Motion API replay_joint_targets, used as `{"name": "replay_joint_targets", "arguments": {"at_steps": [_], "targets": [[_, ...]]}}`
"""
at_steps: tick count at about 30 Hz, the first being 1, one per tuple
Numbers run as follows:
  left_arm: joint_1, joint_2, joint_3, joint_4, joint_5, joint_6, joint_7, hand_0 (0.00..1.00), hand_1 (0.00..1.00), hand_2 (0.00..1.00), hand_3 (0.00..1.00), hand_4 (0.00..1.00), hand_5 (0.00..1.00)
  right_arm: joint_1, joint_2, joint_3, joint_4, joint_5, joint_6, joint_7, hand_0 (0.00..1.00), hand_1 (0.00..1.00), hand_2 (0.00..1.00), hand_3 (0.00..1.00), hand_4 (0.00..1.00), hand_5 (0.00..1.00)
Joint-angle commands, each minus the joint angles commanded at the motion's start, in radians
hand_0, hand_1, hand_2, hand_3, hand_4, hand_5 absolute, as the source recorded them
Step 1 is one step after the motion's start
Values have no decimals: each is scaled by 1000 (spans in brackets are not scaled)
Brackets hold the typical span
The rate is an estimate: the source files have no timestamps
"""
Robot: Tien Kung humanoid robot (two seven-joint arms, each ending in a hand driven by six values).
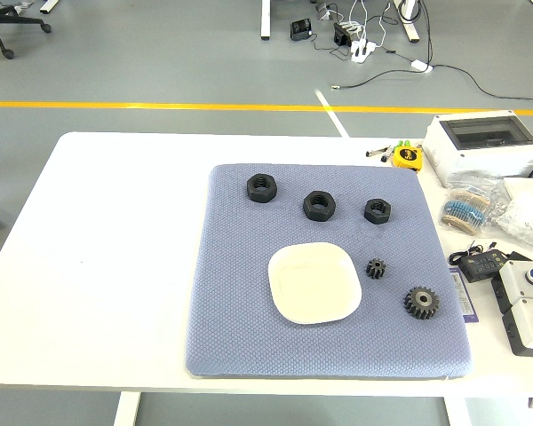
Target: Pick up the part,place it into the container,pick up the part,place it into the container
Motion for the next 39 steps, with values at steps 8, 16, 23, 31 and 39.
{"name": "replay_joint_targets", "arguments": {"at_steps": [8,16,23,31,39], "targets": [[-2,1,-6,-1,13,-1,5,719,676,739,625,725,686,27,-76,-116,80,-338,45,0,756,715,693,792,983,283],[-3,2,-10,-1,22,-1,7,719,676,739,624,725,686,130,-125,-304,80,-695,110,14,740,705,723,781,998,273],[-4,3,-8,-1,17,0,6,718,676,738,624,725,687,195,-142,-423,77,-747,129,11,746,722,762,807,998,288],[-6,5,-13,-1,24,0,9,719,674,738,624,725,687,249,-137,-520,71,-740,145,5,747,727,775,821,998,319],[-5,5,-11,-2,24,1,10,719,671,737,625,725,687,281,-130,-598,57,-749,151,-1,742,731,782,820,998,320]]}}
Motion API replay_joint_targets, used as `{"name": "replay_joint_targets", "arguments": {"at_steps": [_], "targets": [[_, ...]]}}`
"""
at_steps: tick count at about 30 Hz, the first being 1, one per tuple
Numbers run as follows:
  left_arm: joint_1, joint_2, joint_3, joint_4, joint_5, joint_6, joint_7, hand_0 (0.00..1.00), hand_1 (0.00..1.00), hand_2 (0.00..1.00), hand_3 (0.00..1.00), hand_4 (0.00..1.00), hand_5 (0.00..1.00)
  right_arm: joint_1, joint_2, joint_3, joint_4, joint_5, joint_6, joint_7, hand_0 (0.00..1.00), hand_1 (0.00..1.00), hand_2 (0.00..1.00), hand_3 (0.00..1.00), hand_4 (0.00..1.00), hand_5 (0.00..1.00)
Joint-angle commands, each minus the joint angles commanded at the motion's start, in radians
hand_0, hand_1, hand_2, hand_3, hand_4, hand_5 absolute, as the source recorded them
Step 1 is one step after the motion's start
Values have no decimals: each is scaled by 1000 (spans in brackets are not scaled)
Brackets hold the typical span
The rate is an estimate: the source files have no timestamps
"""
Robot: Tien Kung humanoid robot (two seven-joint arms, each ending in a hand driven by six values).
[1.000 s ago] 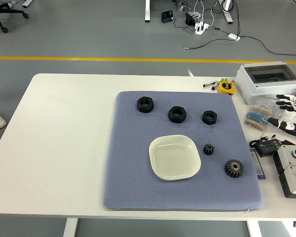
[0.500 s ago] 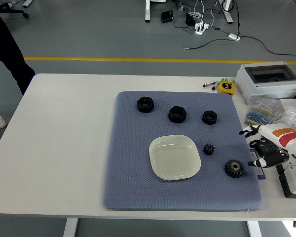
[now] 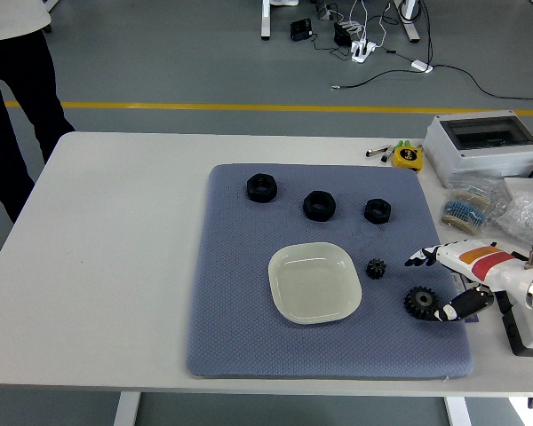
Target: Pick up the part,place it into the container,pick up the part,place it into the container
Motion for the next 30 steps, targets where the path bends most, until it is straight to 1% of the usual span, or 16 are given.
{"name": "replay_joint_targets", "arguments": {"at_steps": [8,9,10,14,15,21,22,27,28,30], "targets": [[4,1,-8,0,15,0,6,719,669,736,625,725,687,24,15,-60,-25,12,-11,-2,736,728,777,819,998,324],[4,1,-8,0,17,0,7,719,669,736,625,725,687,27,18,-68,-30,16,-17,-1,736,728,777,819,998,324],[5,2,-10,0,20,0,8,718,665,736,625,725,687,31,21,-76,-35,20,-24,-1,704,702,745,789,996,315],[6,3,-13,-1,28,1,12,718,665,736,625,725,687,43,31,-98,-54,35,-48,-1,704,702,745,789,996,315],[7,3,-14,-1,30,1,13,719,662,735,625,724,686,45,34,-102,-58,38,-51,0,613,643,660,616,804,228],[11,4,-26,-1,52,0,20,719,662,735,625,724,686,49,45,-120,-89,37,-54,4,613,643,660,616,804,228],[12,4,-27,-1,55,0,21,719,662,735,625,725,686,48,47,-120,-93,37,-55,4,570,573,596,553,707,180],[14,4,-34,-1,66,-1,25,719,662,735,625,725,686,44,49,-122,-100,41,-67,1,570,573,596,553,707,180],[13,4,-34,-1,67,-2,25,719,662,735,624,726,687,44,48,-123,-100,41,-69,0,536,518,544,507,628,151],[12,5,-31,-2,65,-2,24,719,662,735,624,726,687,45,48,-124,-101,42,-73,-2,536,518,544,507,628,151]]}}
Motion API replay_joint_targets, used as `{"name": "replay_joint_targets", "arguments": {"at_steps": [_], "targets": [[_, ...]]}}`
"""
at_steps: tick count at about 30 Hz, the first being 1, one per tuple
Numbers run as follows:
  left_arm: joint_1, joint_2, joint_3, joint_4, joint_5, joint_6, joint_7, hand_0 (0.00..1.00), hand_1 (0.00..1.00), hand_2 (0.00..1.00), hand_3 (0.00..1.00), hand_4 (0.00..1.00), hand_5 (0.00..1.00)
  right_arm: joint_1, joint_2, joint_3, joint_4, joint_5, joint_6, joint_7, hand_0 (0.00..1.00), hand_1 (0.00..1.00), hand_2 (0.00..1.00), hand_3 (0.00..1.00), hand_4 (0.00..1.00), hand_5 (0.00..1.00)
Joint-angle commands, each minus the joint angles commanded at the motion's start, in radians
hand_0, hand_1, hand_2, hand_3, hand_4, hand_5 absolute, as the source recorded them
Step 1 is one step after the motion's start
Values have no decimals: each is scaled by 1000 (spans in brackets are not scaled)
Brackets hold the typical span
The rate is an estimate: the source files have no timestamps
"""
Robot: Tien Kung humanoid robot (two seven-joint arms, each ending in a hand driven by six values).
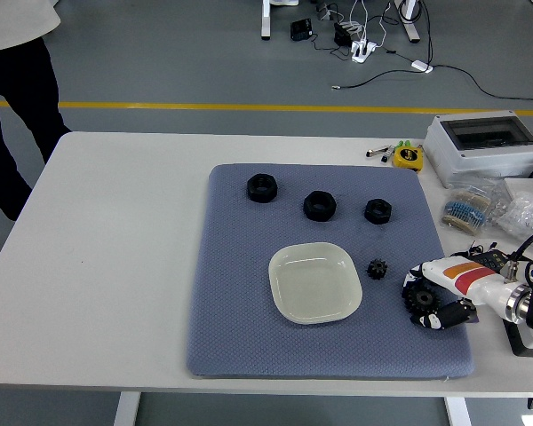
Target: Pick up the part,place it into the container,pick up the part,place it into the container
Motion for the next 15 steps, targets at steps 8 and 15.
{"name": "replay_joint_targets", "arguments": {"at_steps": [8,15], "targets": [[-7,1,2,0,4,-1,1,720,656,735,625,726,687,-3,-5,1,-3,-2,10,-5,536,471,516,491,561,108],[-9,2,1,0,10,-2,3,719,657,734,624,726,687,-4,-12,7,10,7,16,-3,523,444,495,485,529,82]]}}
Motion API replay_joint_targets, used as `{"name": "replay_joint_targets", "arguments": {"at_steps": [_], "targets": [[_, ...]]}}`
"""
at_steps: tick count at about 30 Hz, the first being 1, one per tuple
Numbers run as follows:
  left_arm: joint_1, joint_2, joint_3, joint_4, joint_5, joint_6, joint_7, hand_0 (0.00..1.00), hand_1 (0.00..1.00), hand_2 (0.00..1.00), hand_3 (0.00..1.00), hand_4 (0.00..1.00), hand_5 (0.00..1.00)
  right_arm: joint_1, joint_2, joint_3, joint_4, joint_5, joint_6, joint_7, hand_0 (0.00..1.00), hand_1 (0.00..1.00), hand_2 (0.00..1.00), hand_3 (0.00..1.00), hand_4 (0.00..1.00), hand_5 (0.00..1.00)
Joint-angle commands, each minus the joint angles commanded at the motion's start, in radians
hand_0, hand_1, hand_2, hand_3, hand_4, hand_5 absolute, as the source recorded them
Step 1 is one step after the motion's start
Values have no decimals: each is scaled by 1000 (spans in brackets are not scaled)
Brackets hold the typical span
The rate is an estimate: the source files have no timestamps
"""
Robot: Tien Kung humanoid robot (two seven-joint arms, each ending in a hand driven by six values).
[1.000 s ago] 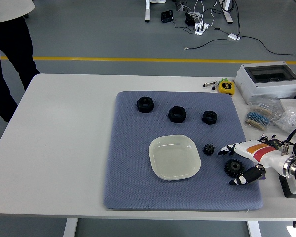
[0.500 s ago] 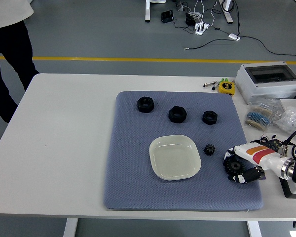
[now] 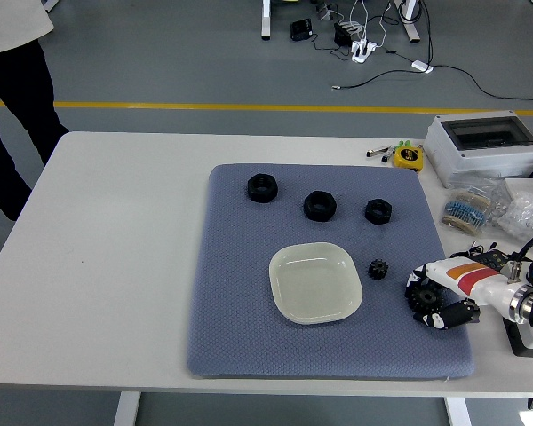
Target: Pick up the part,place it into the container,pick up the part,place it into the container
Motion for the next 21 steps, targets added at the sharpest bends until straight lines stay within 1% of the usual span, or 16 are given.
{"name": "replay_joint_targets", "arguments": {"at_steps": [1,6,7,11,13,15,21], "targets": [[0,0,0,0,0,0,0,720,655,734,624,726,687,0,-1,1,2,0,0,1,407,409,464,471,481,56],[0,1,1,0,1,-1,2,720,655,734,624,726,687,-1,-6,10,15,1,-12,6,407,409,464,471,481,56],[0,1,1,0,1,-1,2,720,655,734,624,726,687,-1,-6,13,18,1,-15,7,349,380,447,466,480,40],[2,2,-1,0,7,-2,5,720,655,734,624,726,687,0,-3,26,34,-9,-24,6,349,380,447,466,480,40],[3,3,-3,0,12,-2,8,721,648,734,624,725,686,3,1,34,44,-19,-29,5,331,369,440,463,497,22],[0,4,12,0,0,-2,3,721,648,734,624,725,686,12,3,45,56,-29,-32,4,331,369,440,463,497,22],[-2,5,-4,0,19,-1,11,721,646,732,624,726,687,37,22,54,88,-42,-42,4,320,356,438,464,507,9]]}}
